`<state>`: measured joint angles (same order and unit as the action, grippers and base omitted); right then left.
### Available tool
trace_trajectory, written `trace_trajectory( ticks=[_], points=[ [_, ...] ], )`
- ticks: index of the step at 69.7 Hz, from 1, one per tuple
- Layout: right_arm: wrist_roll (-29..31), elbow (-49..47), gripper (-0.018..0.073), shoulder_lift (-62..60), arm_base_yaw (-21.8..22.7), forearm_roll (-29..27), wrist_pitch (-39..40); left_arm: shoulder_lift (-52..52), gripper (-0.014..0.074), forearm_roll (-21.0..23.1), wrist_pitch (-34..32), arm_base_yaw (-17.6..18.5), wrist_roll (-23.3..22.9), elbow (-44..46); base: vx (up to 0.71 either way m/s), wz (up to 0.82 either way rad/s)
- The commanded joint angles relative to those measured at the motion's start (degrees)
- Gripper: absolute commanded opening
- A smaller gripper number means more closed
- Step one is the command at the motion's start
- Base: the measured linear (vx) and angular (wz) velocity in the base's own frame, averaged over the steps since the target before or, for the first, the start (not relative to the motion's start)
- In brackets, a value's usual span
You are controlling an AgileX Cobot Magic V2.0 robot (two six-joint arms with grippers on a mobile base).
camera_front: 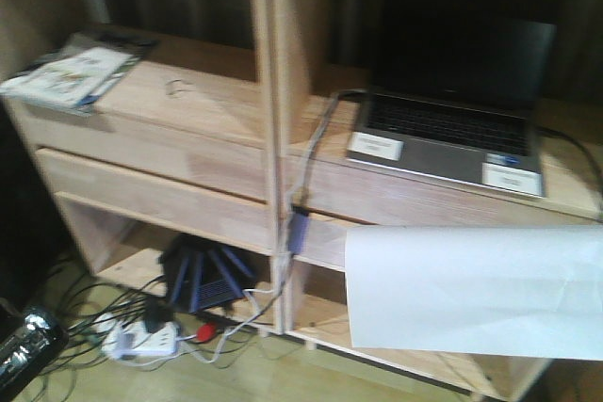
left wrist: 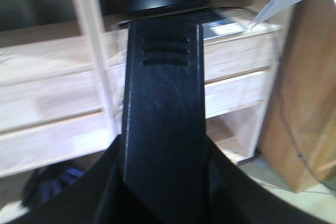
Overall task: Grab stapler and paper to desk for stapling
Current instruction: 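Back away from the shelf and turn, holding stapler and paper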
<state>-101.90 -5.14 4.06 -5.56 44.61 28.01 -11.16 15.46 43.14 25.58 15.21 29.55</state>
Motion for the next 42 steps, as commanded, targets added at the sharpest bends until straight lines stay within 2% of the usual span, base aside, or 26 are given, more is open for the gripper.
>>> trace_trajectory(
  ticks=[1,42],
  points=[
    [0.07,-1.71,-0.0005,0.71,-0.18,-0.68,2.73,-0.49,-0.0007,1.35,-6.22,0.32,-0.10,1.60,-0.02,0.49],
    [0.07,-1.71,-0.0005,0.71,-0.18,-0.68,2.73,-0.49,-0.0007,1.35,-6.22,0.32,-0.10,1.60,0.02,0.42]
  ],
)
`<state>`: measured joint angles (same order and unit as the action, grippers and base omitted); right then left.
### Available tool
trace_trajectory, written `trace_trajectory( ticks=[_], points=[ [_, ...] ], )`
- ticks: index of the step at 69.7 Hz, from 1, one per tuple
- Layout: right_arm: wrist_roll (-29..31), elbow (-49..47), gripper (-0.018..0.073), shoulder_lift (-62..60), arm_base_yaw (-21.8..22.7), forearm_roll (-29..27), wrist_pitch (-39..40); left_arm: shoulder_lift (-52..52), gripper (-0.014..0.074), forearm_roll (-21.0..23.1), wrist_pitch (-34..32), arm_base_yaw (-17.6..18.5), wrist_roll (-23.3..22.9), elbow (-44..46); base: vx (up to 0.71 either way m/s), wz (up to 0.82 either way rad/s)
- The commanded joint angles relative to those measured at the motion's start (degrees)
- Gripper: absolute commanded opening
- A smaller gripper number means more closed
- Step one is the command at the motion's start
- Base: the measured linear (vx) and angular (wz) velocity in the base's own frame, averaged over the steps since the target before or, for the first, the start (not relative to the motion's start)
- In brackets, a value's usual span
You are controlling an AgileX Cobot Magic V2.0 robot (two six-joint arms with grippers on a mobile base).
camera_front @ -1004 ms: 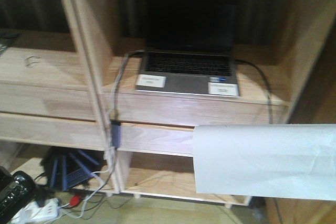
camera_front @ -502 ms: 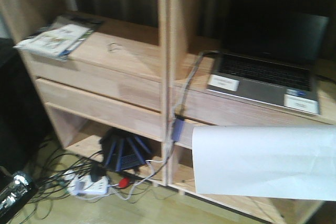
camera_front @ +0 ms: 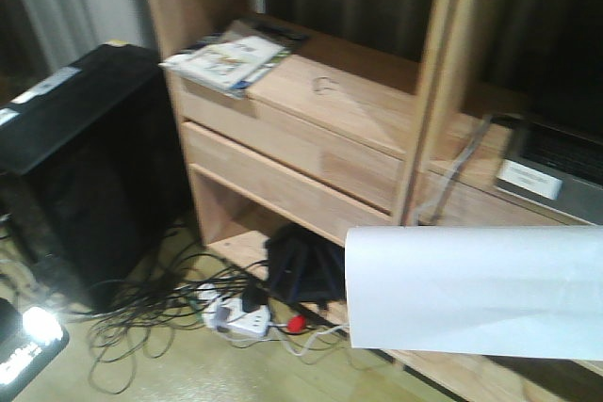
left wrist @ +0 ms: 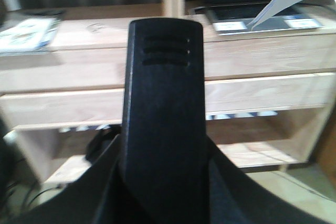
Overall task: Grab stapler and paper to desk for stapling
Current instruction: 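Back away from the shelf and turn, holding stapler and paper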
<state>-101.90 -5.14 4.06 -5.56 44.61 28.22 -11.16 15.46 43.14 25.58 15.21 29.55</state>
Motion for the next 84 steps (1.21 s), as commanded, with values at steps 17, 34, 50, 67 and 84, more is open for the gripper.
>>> trace_trajectory(
  ticks=[17,34,50,67,84],
  points=[
    [0.07,-1.71,-0.0005,0.71,-0.18,-0.68,2.52,-0.49,-0.0007,1.35,-6.22,0.32,-0.10,1.60,0.04,0.49],
    [0.07,-1.71,-0.0005,0.71,-0.18,-0.72,2.52,-0.49,-0.0007,1.35,-6.22,0.32,-0.10,1.60,0.03,0.56],
    [0.07,-1.71,-0.0005,0.71,-0.18,-0.72,2.52,-0.49,-0.0007,1.35,-6.22,0.32,-0.10,1.60,0.03,0.58],
    [0.07,-1.71,-0.0005,0.71,-0.18,-0.72,2.52,-0.49,-0.0007,1.35,-6.22,0.32,-0.10,1.60,0.04,0.44],
    [0.07,-1.71,-0.0005,0.71,-0.18,-0.72,2.52,-0.49,-0.0007,1.35,-6.22,0.32,-0.10,1.60,0.05,0.41]
  ],
)
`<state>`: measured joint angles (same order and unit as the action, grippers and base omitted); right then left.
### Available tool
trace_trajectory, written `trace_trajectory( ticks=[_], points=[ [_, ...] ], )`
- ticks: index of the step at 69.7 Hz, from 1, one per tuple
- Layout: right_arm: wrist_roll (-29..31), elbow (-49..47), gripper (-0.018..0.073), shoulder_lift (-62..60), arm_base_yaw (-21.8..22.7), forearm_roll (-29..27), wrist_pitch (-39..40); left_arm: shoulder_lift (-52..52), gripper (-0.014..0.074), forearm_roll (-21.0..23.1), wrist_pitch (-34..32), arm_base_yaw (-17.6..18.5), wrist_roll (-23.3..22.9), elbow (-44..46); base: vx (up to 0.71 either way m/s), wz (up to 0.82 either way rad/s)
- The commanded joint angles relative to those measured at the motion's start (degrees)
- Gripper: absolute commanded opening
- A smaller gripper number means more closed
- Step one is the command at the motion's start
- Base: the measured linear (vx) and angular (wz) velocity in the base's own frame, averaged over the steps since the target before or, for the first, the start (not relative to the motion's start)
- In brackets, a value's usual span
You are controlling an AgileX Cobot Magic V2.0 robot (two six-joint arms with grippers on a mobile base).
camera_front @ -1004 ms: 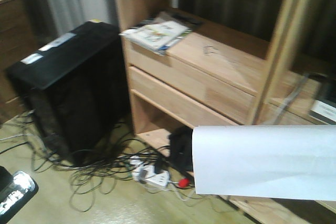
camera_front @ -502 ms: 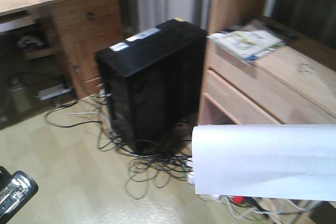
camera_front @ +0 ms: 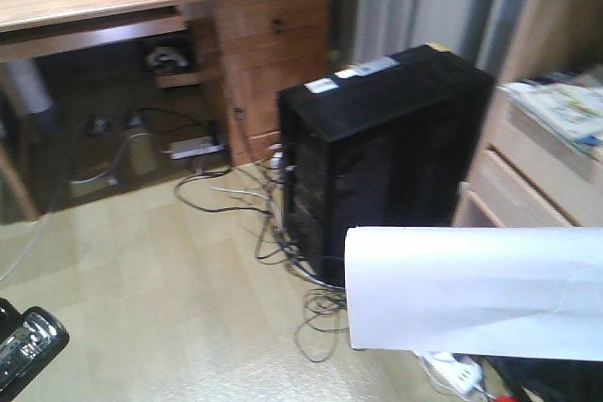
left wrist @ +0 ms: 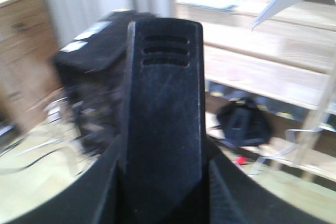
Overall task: Grab stapler and paper to desk for stapling
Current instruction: 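Back away from the shelf and turn, holding stapler and paper, then drive toward the wooden desk with the monitor, holding both items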
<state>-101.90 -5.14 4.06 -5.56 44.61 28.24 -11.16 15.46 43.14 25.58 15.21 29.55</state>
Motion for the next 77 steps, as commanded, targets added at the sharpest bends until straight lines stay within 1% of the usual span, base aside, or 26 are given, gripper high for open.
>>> trace_trajectory(
  ticks=[1,38,77],
  points=[
    [0.07,-1.71,-0.0005,0.71,-0.18,-0.72,2.50,-0.49,-0.0007,1.35,-6.22,0.32,-0.10,1.60,0.05,0.47],
    [0.07,-1.71,-0.0005,0.71,-0.18,-0.71,2.51,-0.49,-0.0007,1.35,-6.22,0.32,-0.10,1.60,0.06,0.48],
    [0.07,-1.71,-0.0005,0.71,-0.18,-0.71,2.44,-0.49,-0.0007,1.35,-6.22,0.32,-0.10,1.60,0.07,0.18]
  ],
)
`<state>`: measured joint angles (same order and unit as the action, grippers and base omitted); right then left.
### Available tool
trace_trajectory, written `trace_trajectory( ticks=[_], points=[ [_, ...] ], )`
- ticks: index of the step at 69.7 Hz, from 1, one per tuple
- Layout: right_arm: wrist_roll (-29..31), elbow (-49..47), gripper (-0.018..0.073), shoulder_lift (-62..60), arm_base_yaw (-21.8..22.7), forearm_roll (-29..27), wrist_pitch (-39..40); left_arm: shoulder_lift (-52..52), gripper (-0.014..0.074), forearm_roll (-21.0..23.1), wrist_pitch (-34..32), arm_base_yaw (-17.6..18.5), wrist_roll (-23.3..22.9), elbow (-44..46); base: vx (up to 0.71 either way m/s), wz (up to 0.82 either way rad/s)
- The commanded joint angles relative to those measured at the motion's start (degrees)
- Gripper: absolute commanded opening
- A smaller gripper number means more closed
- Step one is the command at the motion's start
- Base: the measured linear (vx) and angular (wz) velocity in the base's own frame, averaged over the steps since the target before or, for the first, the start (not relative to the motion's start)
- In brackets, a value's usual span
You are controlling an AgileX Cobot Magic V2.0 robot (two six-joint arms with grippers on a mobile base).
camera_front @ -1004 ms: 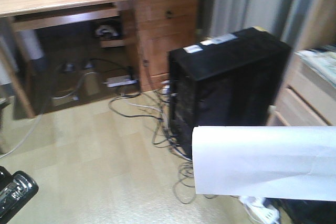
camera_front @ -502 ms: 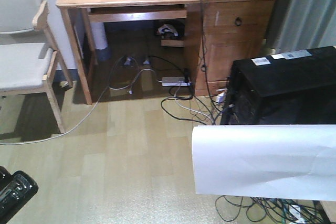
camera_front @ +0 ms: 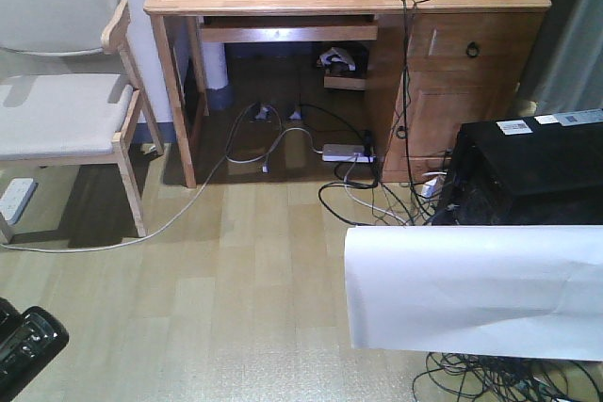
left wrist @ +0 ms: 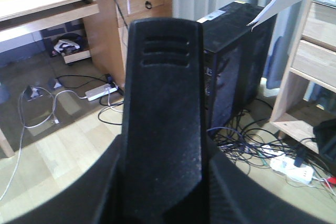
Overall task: Grab stapler and paper to desk for stapling
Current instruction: 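Drive toward the wooden desk with the monitor, holding both items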
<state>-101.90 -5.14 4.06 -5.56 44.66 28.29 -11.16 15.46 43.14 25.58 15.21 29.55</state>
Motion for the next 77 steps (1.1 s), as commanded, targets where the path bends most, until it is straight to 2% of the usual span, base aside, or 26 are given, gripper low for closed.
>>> trace_trajectory(
  ticks=[1,77],
  points=[
    [0.07,-1.71,-0.0005,0.71,-0.18,-0.76,2.39,-0.49,-0.0007,1.35,-6.22,0.32,-0.10,1.60,0.07,0.08],
    [0.07,-1.71,-0.0005,0.71,-0.18,-0.76,2.52,-0.49,-0.0007,1.35,-6.22,0.32,-0.10,1.60,0.15,0.01]
  ],
)
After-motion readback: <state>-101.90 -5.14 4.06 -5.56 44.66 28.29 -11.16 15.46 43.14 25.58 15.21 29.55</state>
